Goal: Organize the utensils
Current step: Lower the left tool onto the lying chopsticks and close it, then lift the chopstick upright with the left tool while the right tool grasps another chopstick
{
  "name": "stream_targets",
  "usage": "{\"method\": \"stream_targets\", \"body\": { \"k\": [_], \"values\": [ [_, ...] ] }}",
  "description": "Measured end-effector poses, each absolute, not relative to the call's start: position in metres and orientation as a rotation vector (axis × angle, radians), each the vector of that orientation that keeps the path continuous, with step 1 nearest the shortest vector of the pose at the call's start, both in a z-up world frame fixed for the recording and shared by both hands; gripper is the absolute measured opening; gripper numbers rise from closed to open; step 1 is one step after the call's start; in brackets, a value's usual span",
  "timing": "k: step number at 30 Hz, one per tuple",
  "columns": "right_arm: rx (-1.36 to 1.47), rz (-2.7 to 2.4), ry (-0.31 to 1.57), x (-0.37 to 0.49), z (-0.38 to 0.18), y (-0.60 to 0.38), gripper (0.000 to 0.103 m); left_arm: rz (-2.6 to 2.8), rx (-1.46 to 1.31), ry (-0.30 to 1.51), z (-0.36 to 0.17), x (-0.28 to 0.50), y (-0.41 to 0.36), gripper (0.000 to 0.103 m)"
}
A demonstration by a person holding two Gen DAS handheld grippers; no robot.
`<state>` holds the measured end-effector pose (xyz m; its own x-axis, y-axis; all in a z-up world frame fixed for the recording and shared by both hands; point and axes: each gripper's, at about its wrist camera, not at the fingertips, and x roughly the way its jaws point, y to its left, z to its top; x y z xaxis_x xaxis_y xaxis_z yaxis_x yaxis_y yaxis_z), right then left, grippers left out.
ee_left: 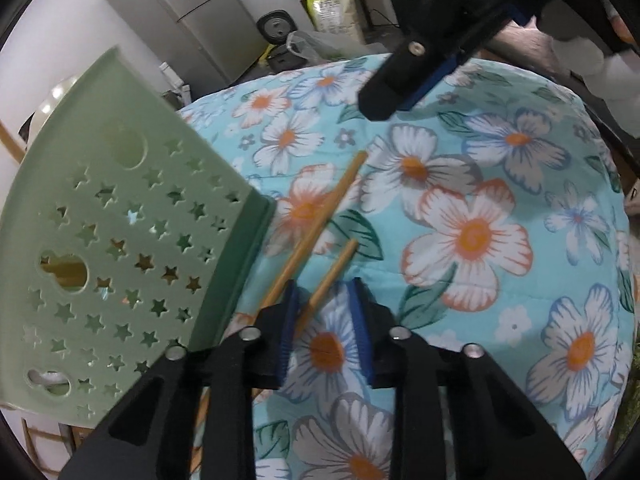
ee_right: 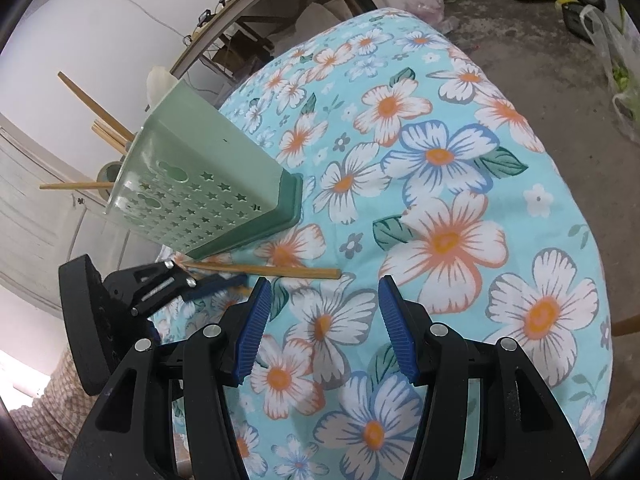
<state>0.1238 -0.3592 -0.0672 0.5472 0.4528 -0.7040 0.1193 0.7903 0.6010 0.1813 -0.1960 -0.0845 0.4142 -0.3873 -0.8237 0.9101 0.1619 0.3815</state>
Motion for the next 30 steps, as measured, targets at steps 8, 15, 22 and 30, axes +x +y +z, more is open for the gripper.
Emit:
{"method": "stream_targets", "body": {
  "k": [8,15,22,30],
  "values": [
    [0.663,0.207,0.968,0.114,-0.059,-0.365,0.053,-0.963,1.024,0.581,-0.087,0.161,-0.189,0.017],
    [0.789,0.24,0.946,0.107,-0.056,-0.375,0.053,-0.849,0.938,0.499,-0.068,0.132,-0.157,0.016],
    [0.961,0.283,0.973,0.115,-0.062,-0.373,0.053,-0.71,0.654,0.459,-0.019,0.124,-0.12,0.011],
    [1.182,0.275,1.061,0.13,-0.091,-0.36,0.052,-0.596,0.323,0.437,0.029,0.119,-0.067,0.005]
  ]
}}
